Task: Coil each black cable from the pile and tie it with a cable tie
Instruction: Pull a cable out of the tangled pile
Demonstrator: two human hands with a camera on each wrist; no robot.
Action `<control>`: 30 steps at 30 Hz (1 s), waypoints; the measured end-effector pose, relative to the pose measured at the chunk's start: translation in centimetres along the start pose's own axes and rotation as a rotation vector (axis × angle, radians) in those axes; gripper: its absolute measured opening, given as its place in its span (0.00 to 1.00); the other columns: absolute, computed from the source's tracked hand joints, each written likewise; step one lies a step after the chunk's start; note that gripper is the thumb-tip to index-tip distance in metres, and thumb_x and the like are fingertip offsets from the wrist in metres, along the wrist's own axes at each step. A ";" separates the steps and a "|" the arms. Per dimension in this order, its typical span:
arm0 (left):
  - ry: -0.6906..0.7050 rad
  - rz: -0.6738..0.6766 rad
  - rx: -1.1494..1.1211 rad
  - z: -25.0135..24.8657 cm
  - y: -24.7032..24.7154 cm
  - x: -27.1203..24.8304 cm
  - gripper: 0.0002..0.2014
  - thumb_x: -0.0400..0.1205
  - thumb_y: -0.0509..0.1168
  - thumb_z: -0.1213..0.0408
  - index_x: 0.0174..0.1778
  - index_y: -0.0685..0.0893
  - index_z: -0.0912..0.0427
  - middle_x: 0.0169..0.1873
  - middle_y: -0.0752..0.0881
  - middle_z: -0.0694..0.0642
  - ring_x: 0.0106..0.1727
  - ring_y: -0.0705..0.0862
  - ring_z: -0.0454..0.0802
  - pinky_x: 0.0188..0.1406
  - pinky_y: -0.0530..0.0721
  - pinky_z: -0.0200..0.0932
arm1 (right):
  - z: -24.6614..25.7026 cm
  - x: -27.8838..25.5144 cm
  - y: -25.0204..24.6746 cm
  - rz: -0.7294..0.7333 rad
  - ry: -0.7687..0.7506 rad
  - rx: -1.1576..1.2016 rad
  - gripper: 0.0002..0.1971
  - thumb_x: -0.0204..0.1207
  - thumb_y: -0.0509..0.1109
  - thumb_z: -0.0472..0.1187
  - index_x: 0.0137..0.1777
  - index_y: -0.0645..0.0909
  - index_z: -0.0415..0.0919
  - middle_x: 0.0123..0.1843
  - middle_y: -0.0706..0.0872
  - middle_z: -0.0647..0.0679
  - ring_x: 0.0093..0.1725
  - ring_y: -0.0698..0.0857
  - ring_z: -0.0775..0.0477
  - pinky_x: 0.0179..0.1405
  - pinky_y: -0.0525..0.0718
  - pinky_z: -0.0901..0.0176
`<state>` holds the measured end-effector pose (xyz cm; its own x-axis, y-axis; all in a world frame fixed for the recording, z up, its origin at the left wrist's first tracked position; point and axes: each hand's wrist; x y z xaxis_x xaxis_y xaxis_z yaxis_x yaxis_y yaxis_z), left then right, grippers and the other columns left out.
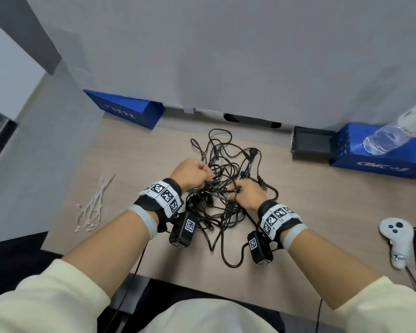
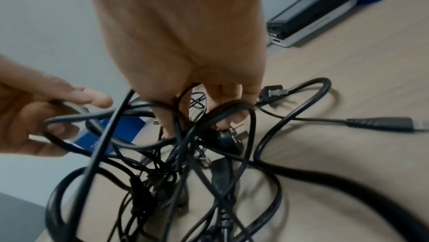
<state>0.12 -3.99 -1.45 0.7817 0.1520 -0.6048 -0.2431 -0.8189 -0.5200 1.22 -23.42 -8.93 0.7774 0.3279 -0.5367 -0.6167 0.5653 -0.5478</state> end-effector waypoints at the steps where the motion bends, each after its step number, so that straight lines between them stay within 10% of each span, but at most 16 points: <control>1: -0.002 0.026 0.026 0.1 -0.2 0.0 0.05 0.78 0.72 0.69 0.44 0.90 0.55 0.34 0.89 0.49 0.31 0.83 0.46 0.39 0.88 0.47 | -0.1 0.0 0.1 -0.036 0.018 0.028 0.05 0.74 0.80 0.40 0.43 0.87 0.50 0.43 0.89 0.55 0.48 0.87 0.50 0.56 0.84 0.58; 6: 0.151 0.269 0.384 -0.6 -1.4 0.3 0.24 0.71 0.76 0.67 0.63 0.87 0.44 0.62 0.82 0.45 0.66 0.78 0.46 0.73 0.75 0.49 | 0.6 -0.8 -1.1 -0.274 0.040 0.160 0.07 0.75 0.80 0.45 0.51 0.91 0.47 0.46 0.87 0.54 0.48 0.84 0.51 0.57 0.84 0.54; 10: 0.304 0.240 0.390 -2.2 -2.4 0.1 0.04 0.78 0.74 0.52 0.40 0.89 0.44 0.54 0.89 0.49 0.57 0.84 0.50 0.66 0.80 0.54 | 2.1 -1.4 -1.9 -0.368 0.008 0.297 0.10 0.72 0.82 0.44 0.52 0.92 0.45 0.51 0.92 0.50 0.54 0.88 0.47 0.64 0.84 0.51; 14: 0.447 0.088 0.448 -2.6 -3.8 0.1 0.09 0.80 0.72 0.47 0.34 0.87 0.40 0.61 0.83 0.48 0.64 0.78 0.51 0.68 0.78 0.58 | 3.4 -2.3 -2.4 -0.401 0.027 0.376 0.06 0.74 0.80 0.42 0.46 0.89 0.55 0.53 0.92 0.51 0.57 0.88 0.47 0.65 0.84 0.48; 18: 0.538 0.144 0.297 -3.2 -5.2 -1.1 0.13 0.83 0.69 0.50 0.36 0.89 0.51 0.38 0.90 0.49 0.45 0.87 0.53 0.51 0.85 0.51 | 3.7 -3.8 -3.1 -0.534 0.166 0.452 0.12 0.81 0.72 0.44 0.62 0.87 0.50 0.62 0.88 0.49 0.59 0.86 0.49 0.63 0.82 0.54; 25: 0.669 0.268 0.068 -5.2 -5.8 -3.4 0.17 0.84 0.66 0.52 0.30 0.80 0.55 0.27 0.78 0.51 0.31 0.75 0.49 0.38 0.73 0.49 | 7.5 -6.3 -4.2 -0.351 -0.200 0.186 0.17 0.78 0.74 0.40 0.66 0.85 0.49 0.59 0.86 0.55 0.59 0.83 0.54 0.68 0.80 0.55; 28: 0.700 0.298 -0.154 -6.0 -6.0 -4.0 0.16 0.84 0.66 0.55 0.31 0.80 0.56 0.29 0.77 0.54 0.35 0.74 0.52 0.42 0.72 0.49 | 7.1 -5.8 -3.9 -0.342 -0.093 0.251 0.15 0.71 0.76 0.54 0.57 0.87 0.54 0.50 0.91 0.49 0.51 0.89 0.44 0.60 0.88 0.44; 30: 0.711 0.329 -0.193 -6.2 -6.2 -4.2 0.13 0.85 0.65 0.56 0.34 0.82 0.56 0.32 0.79 0.57 0.37 0.75 0.53 0.45 0.74 0.49 | 7.0 -6.3 -3.8 -0.403 -0.066 0.358 0.14 0.76 0.76 0.54 0.58 0.87 0.49 0.51 0.91 0.43 0.43 0.88 0.47 0.43 0.88 0.65</control>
<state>1.92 -2.98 8.04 0.8813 -0.4493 -0.1465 -0.4721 -0.8511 -0.2295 -0.47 -22.33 0.95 0.9570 0.0721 -0.2809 -0.1960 0.8747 -0.4432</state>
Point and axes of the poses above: each hand's wrist, its own x-axis towards the middle knuckle, its own y-axis out of the palm, z = x × y
